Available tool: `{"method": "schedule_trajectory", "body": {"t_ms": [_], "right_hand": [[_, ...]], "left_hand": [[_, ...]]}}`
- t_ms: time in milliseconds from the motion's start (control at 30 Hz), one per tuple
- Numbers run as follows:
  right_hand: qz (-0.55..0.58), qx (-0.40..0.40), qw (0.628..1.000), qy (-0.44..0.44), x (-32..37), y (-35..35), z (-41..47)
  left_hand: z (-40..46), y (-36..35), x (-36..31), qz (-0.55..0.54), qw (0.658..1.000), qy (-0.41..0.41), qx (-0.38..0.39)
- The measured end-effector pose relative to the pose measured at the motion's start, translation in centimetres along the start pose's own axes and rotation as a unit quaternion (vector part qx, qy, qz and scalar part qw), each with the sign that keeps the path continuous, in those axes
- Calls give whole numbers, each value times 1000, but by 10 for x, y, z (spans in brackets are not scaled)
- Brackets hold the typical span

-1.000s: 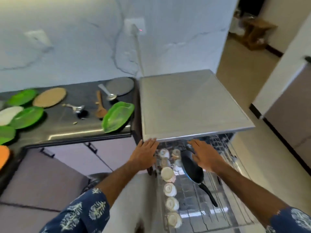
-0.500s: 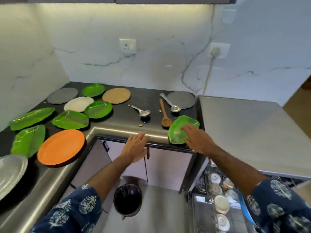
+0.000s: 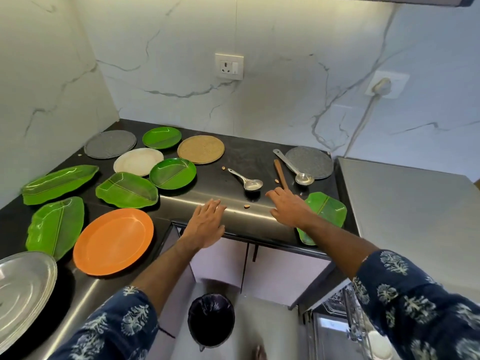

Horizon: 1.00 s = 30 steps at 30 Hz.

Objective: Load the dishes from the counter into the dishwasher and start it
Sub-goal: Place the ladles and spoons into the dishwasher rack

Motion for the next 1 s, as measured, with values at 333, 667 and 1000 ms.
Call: {"method": "schedule_trajectory", "body": {"t_ms": [333, 667, 1000], "right_hand": [[272, 63, 952, -128, -32, -78, 109], [378, -29, 896, -233, -61, -94, 141], [447, -205, 827, -274, -64, -27, -11]], "left_hand": [[70, -59, 47, 29, 990, 27, 138], [105, -59, 61, -17, 999, 36, 0], [130, 7, -28, -119, 972, -202, -33]]}}
Point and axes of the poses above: each hand's wrist, its own z-axis towards the middle knuckle, its own y-axis out of the back of the hand, x = y × z, the point moved 7 cm from there along z, towards the middle knuckle, and after that the axes turned 3 degrees about -x, right-handed, at the moved point
